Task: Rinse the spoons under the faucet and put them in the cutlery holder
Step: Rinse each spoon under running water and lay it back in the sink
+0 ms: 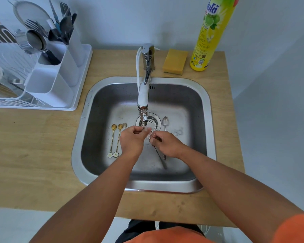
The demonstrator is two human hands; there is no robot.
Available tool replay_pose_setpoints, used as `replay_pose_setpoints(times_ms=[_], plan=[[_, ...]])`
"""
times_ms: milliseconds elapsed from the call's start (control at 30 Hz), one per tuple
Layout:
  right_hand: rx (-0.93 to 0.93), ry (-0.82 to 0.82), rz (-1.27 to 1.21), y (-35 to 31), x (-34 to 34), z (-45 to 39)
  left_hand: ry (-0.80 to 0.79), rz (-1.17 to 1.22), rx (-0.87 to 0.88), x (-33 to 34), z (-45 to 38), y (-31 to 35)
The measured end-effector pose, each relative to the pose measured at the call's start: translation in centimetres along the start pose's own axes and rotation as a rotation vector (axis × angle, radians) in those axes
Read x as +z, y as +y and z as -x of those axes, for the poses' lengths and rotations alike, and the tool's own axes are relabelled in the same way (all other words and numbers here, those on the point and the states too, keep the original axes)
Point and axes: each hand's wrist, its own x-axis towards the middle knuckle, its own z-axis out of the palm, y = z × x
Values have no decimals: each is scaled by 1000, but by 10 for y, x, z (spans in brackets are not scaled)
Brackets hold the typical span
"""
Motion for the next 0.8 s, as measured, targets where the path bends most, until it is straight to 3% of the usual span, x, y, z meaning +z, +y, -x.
replay_pose_setpoints(times_ms=[100,333,567,800], plan=[[-3,5,-15,-1,-2,-2,-57,33,-28,-3,-3,3],[-29,-48,-50,3,-11,3,-407,132,-110,-30,-14,-9],[-98,-126,15,-4,-13,4,-461,490,-371,-33,-13,-14],[-108,-161,-40,-6,-15,4,-568,550,-434,-25,-12,-8]])
